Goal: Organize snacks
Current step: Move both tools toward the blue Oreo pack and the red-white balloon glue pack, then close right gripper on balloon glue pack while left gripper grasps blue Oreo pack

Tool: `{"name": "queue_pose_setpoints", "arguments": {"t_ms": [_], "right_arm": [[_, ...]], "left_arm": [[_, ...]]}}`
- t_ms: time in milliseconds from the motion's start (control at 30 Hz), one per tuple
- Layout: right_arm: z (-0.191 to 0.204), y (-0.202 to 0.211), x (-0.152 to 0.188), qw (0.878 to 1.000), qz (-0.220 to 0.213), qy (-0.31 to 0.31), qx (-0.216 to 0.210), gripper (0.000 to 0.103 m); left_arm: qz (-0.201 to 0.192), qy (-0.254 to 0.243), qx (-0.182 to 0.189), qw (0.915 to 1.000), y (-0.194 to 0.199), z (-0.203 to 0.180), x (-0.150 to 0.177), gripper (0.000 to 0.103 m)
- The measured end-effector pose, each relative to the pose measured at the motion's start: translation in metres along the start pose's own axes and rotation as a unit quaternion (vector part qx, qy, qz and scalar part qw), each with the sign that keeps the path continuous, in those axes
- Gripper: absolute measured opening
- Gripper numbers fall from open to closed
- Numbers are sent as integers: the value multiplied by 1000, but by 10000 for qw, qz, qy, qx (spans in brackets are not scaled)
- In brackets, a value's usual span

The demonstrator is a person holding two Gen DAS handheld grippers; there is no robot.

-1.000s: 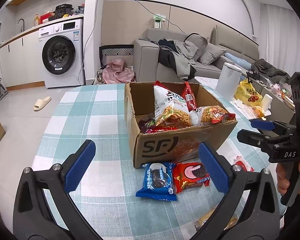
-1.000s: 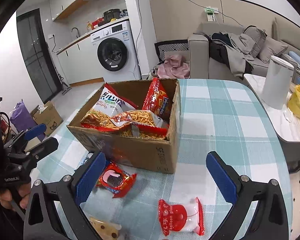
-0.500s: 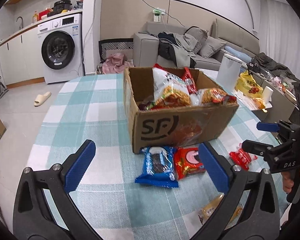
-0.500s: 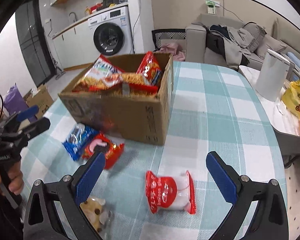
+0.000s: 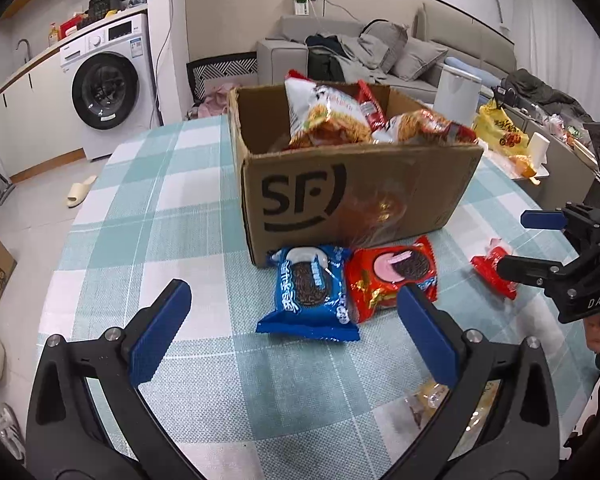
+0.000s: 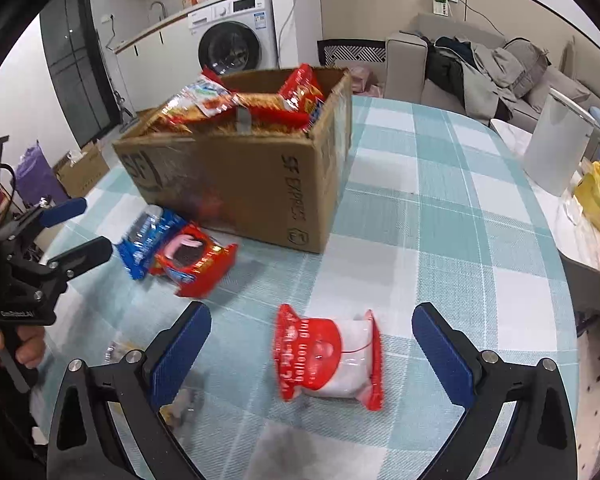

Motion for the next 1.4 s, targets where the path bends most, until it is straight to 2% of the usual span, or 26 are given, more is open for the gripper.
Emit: {"name": "queue_pose_setpoints", "arguments": {"t_ms": [567, 767, 867, 933, 1033, 1400], "right_arm": [[-21, -25, 27, 9974, 716, 84, -82, 101], [-22, -27, 30, 9967, 786, 113, -149, 90], [-22, -26, 29, 9970, 756, 154, -112, 81], [-23, -24, 29, 9972, 727, 141, -128, 69], [-24, -23, 26, 9976, 670, 135, -132, 58], [-9, -24, 19, 9983, 468, 88, -328, 56]], "left_arm": [[364, 95, 72, 9993, -31, 2, 16, 102], [446, 195, 96, 9988, -38, 9, 22, 102], [486, 230, 71, 9985, -41, 12, 23, 102], [504, 256, 75, 9984, -44, 14, 24, 102], [541, 270, 53, 9982, -47, 16, 26, 102], [608, 354, -15, 9975, -54, 21, 30, 102]]}}
Point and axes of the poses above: each gripper's, at about its wrist camera, not at the fingertips, and y roughly against the way its jaws point, z to its left, x to its underside, the point moved 9 cm from there along -y, roughly the way its jaws point, and after that the axes turned 13 degrees about -y, right-handed, at the moved point
